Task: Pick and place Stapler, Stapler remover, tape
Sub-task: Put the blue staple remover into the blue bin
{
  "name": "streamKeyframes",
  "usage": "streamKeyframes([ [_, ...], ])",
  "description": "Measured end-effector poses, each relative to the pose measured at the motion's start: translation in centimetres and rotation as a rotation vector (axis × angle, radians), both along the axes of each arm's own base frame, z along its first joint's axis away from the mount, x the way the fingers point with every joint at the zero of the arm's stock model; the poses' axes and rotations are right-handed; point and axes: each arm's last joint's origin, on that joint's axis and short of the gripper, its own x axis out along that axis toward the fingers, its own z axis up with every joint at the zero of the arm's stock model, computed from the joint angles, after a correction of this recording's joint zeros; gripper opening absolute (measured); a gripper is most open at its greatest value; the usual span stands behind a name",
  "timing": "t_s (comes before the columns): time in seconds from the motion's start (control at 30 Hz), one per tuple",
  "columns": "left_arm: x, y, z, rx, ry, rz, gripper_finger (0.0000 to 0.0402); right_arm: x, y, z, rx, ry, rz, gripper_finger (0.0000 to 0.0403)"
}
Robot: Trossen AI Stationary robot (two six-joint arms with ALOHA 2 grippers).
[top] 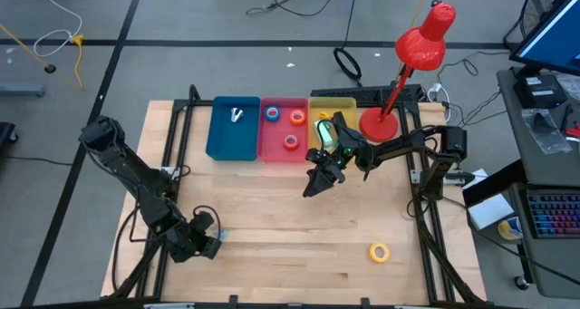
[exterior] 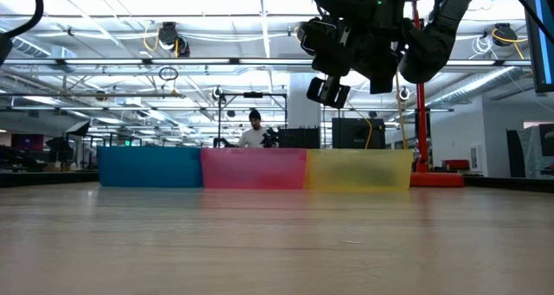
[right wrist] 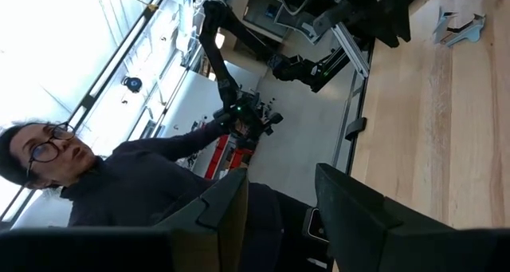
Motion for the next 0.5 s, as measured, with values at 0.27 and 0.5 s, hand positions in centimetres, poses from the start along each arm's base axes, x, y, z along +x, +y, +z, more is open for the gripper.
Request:
streamKeyframes([
  [0.27, 0.0, 0.0, -0.52, 0.028, 0.023, 0.004, 0.0087, 0.0, 0.0, 0.0, -0.001, -0.001, 0.0, 0.0141],
  [0.5, 0.06, 0.17, -0.61, 0.037, 0.016, 0.082, 0.0147, 0.0, 0.0, 0.0, -0.005, -0.006, 0.0, 0.0141],
])
